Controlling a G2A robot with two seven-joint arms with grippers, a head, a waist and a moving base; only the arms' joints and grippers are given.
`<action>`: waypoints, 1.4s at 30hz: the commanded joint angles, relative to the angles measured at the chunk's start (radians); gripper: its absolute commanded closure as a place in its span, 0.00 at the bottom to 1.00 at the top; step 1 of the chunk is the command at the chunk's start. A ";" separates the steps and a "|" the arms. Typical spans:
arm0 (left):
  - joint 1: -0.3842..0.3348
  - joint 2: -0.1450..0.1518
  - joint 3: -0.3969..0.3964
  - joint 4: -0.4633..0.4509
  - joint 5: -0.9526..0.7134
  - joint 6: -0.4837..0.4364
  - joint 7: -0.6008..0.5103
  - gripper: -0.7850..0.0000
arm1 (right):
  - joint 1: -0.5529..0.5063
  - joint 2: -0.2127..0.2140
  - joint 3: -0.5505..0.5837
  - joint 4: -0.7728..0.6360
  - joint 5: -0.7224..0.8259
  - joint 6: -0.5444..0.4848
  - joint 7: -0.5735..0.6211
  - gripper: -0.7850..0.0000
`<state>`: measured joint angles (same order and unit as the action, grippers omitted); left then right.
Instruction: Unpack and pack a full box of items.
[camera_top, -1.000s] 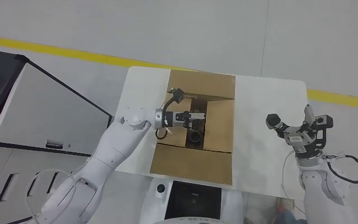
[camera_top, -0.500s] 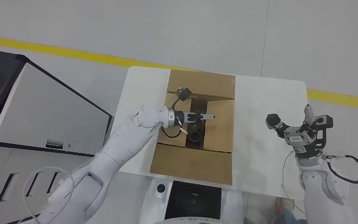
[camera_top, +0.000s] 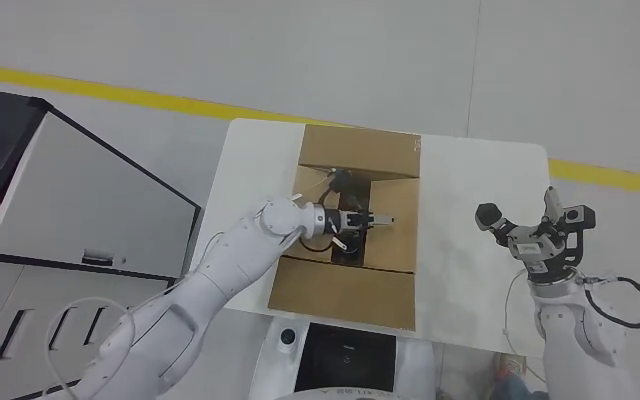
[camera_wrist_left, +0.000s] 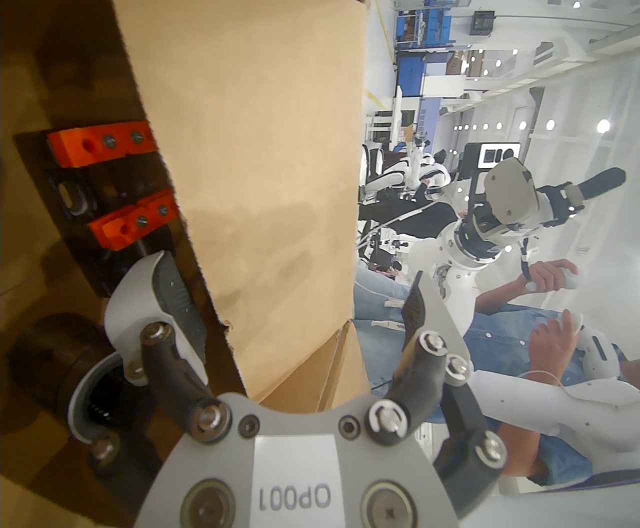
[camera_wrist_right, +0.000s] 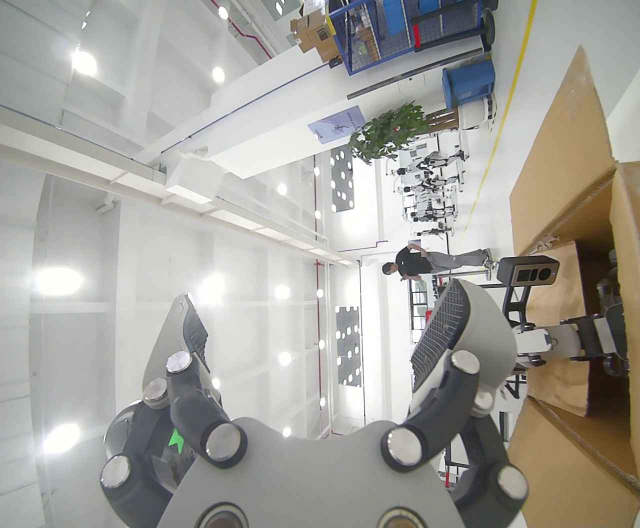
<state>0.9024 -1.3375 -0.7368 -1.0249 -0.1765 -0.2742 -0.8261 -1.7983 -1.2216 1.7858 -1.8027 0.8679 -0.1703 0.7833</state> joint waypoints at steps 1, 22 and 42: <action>0.002 -0.005 -0.013 0.007 -0.069 -0.030 -0.015 0.00 | 0.000 0.000 0.000 0.000 0.000 0.000 0.000 0.00; 0.011 -0.011 -0.098 -0.066 -0.443 -0.142 -0.285 0.00 | 0.000 0.000 0.000 0.000 0.000 0.000 0.000 0.00; 0.008 -0.013 -0.096 -0.062 -0.444 -0.143 -0.285 0.00 | 0.000 0.000 0.000 0.000 0.000 0.000 0.000 0.00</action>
<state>0.9103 -1.3507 -0.8326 -1.0871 -0.6204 -0.4173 -1.1109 -1.7983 -1.2216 1.7858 -1.8027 0.8679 -0.1703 0.7833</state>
